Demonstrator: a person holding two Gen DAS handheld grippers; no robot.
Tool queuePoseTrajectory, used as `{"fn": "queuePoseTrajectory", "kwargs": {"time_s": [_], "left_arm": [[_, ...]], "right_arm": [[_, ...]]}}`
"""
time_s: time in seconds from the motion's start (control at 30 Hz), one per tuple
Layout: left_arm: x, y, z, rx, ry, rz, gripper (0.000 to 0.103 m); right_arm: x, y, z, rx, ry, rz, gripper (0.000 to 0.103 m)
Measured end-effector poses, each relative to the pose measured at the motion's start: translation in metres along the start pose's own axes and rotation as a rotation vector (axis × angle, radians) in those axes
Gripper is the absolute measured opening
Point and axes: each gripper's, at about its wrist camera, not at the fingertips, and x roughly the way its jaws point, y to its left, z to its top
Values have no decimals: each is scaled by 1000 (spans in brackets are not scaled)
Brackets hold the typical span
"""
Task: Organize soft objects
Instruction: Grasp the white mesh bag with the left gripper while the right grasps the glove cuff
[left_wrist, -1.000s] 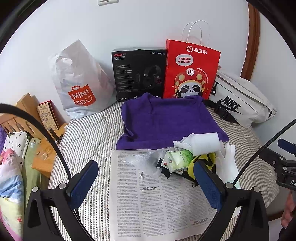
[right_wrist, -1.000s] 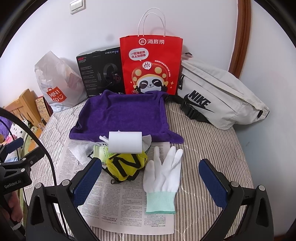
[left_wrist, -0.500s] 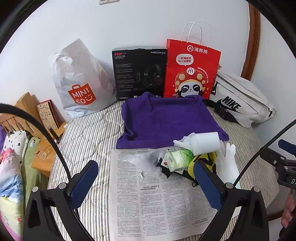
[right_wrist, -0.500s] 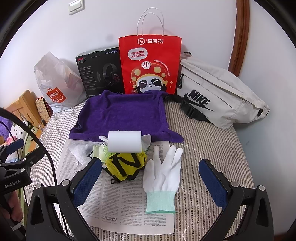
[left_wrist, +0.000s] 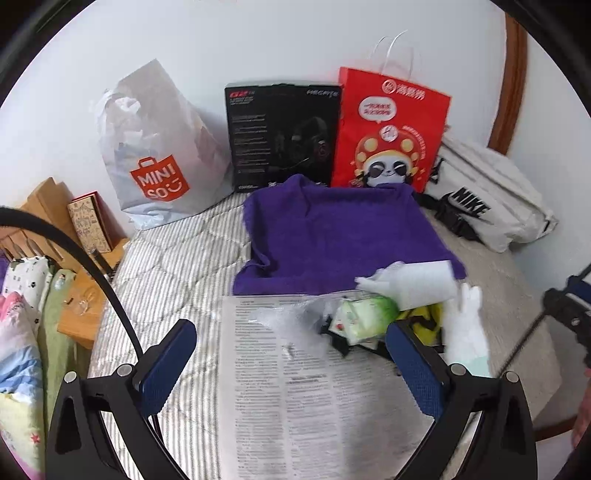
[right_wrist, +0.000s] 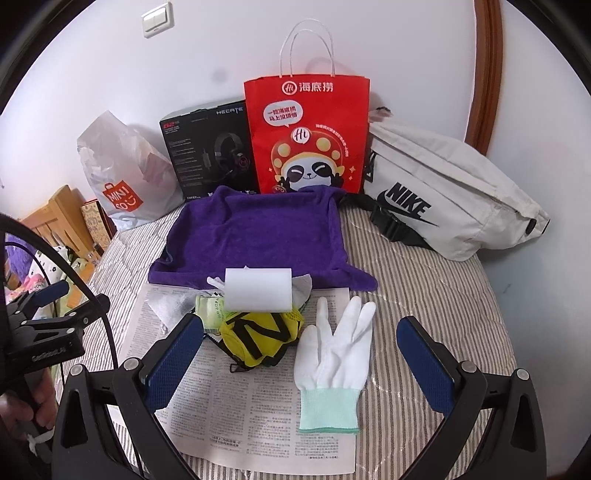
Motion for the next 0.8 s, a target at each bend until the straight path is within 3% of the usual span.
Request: {"fn": "queuePoseTrajectory", "kwargs": {"time_s": [0.4, 0.73, 0.8], "left_arm": [[77, 12, -20, 61, 94, 55, 99], [139, 11, -31, 89, 135, 20, 98], [150, 10, -31, 92, 136, -5, 91]], "right_arm": [[40, -13, -12, 5, 77, -7, 103], [72, -21, -23, -3, 155, -31, 103], [79, -25, -24, 3, 172, -37, 103]]}}
